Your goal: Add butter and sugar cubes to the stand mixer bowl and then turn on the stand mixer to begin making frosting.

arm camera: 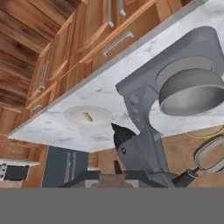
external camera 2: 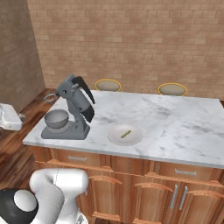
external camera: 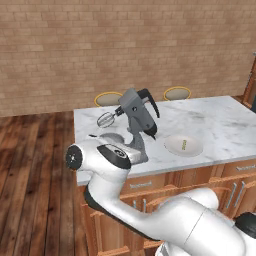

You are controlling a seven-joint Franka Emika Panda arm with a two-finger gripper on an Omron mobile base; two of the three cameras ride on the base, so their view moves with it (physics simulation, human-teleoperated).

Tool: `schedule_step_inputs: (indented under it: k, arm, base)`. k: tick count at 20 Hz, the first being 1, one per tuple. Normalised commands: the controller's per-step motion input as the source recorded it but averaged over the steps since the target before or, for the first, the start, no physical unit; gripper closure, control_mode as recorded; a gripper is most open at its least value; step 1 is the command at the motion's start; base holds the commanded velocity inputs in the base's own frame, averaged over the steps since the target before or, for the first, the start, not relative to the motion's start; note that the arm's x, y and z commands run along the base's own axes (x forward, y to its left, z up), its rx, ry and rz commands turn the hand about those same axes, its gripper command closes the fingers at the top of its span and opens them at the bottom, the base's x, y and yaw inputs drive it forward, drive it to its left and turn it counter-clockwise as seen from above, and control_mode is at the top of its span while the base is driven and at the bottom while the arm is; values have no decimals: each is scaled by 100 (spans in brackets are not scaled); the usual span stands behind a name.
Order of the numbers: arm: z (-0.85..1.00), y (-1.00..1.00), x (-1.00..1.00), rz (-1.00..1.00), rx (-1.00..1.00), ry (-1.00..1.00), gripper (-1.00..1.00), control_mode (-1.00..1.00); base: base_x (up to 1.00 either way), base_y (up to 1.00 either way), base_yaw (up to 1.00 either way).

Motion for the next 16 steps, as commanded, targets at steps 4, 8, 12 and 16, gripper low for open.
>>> schedule_step_inputs:
  k: [4, 8, 12, 16]
  arm:
    - [-14, 29, 34, -22, 0, 0, 100, -100]
    - [-15, 27, 47, -18, 0, 0, 100, -100]
    - [-26, 14, 51, -16, 0, 0, 100, -100]
    - [-30, 0, 61, -13, 0, 0, 100, -100]
  base:
    - [0, 0, 0]
    - [0, 0, 0]
    - [0, 0, 0]
    - [0, 0, 0]
